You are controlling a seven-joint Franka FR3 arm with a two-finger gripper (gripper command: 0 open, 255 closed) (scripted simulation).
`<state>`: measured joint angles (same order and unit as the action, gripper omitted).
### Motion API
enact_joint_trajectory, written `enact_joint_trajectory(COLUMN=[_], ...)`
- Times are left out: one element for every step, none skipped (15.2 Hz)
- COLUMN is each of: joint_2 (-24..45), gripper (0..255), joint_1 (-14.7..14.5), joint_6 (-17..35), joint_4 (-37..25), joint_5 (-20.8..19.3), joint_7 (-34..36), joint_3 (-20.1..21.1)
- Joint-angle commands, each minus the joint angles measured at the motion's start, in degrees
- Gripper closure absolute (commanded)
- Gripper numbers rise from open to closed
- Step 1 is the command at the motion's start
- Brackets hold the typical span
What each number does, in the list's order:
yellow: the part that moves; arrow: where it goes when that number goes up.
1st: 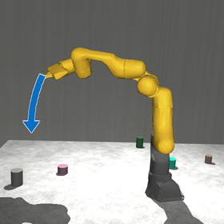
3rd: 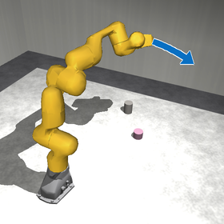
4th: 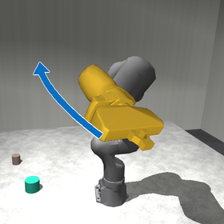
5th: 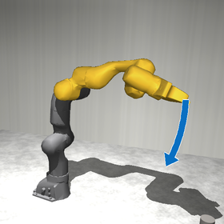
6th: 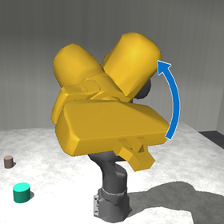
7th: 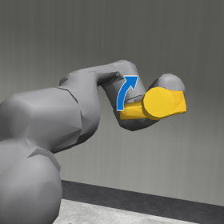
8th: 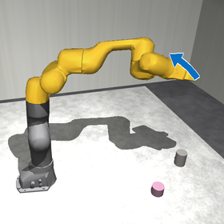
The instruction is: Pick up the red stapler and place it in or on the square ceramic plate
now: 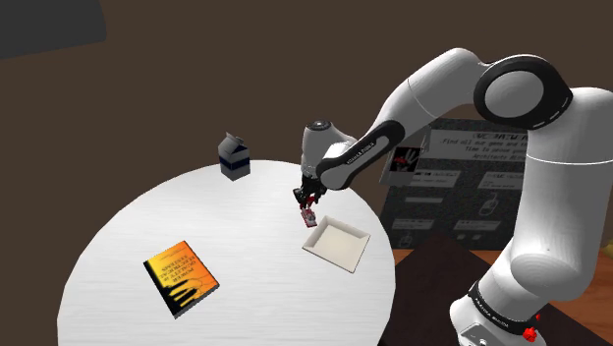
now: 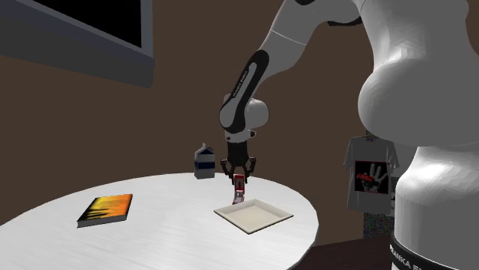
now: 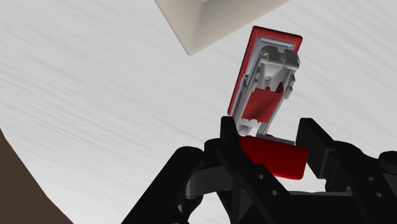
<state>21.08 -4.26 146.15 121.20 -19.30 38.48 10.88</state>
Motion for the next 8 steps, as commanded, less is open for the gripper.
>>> enact_joint_trajectory(joint_2=[-0.91,-1.50,-2.08,-2.65,-3.22,-3.77,-4.32,-4.86], gripper=[255,255,255,255,255,255,255,255], joint_1=[0.23,0.35,0.47,0.58,0.68,0.78,0.87,0.96], joint_6=[-0.88,-1.47,-2.06,-2.66,-3.27,-3.88,-4.49,-5.11], joint_4=[0.04,0.01,-0.04,-0.09,-0.17,-0.25,-0.35,-0.46], joint_5=[0.53,0.88,1.23,1.57,1.92,2.26,2.60,2.93], joint_7=[-0.48,-0.78,-1.09,-1.39,-1.69,-1.99,-2.28,-2.57], joint_3=[0.27,0.45,0.63,0.80,0.96,1.12,1.27,1.41])
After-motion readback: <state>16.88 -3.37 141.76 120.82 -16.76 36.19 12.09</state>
